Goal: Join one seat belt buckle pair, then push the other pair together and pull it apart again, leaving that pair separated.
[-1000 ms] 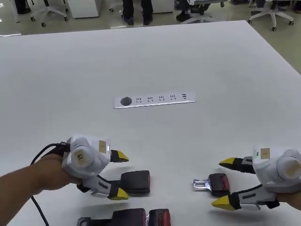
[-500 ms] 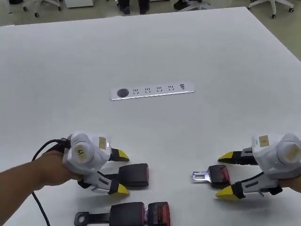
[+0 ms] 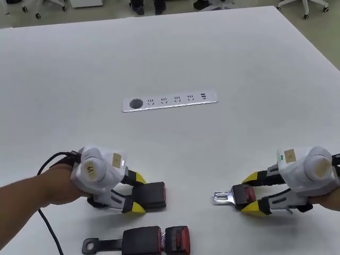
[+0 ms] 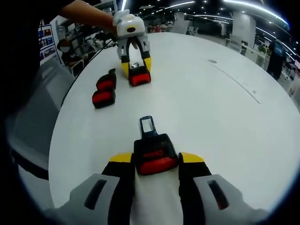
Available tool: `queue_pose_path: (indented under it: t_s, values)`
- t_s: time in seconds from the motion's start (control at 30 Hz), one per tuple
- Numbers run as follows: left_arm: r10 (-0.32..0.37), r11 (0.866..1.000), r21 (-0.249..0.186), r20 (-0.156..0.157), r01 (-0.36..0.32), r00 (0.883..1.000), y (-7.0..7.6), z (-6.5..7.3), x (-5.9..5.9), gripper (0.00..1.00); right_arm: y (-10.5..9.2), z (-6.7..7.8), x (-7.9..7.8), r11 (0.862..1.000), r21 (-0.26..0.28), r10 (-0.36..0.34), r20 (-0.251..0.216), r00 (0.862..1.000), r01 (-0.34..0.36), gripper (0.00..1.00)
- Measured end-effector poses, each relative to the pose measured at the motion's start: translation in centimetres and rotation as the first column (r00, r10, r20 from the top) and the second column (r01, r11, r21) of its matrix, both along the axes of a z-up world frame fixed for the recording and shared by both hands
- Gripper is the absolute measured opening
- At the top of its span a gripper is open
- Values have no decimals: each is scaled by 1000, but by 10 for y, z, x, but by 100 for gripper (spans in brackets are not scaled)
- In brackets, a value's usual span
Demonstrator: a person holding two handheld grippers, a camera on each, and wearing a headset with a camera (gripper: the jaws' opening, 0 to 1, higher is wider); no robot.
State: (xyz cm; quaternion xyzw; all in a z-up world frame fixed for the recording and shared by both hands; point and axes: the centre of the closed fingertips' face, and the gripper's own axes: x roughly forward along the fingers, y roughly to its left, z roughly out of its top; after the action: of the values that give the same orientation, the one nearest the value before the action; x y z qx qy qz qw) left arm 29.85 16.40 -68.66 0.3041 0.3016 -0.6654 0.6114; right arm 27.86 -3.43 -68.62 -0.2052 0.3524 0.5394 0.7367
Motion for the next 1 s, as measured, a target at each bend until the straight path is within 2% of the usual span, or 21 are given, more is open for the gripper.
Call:
queue_pose_path:
  t_s: [0.3,0.6,1.0]
  values:
    - [-35,999,13,-10,35,999,-1,-2,1,34,7,0,1,1000,9,9,-10,1000,-9,34]
    - [-30,999,21,-15,31,999,-3,-1,1,33,20,-2,9,1000,19,10,-2,1000,-10,34]
    - [-9,1000,26,-19,9,1000,-3,-1,2,33,52,-3,13,998,59,-2,15,1000,2,34]
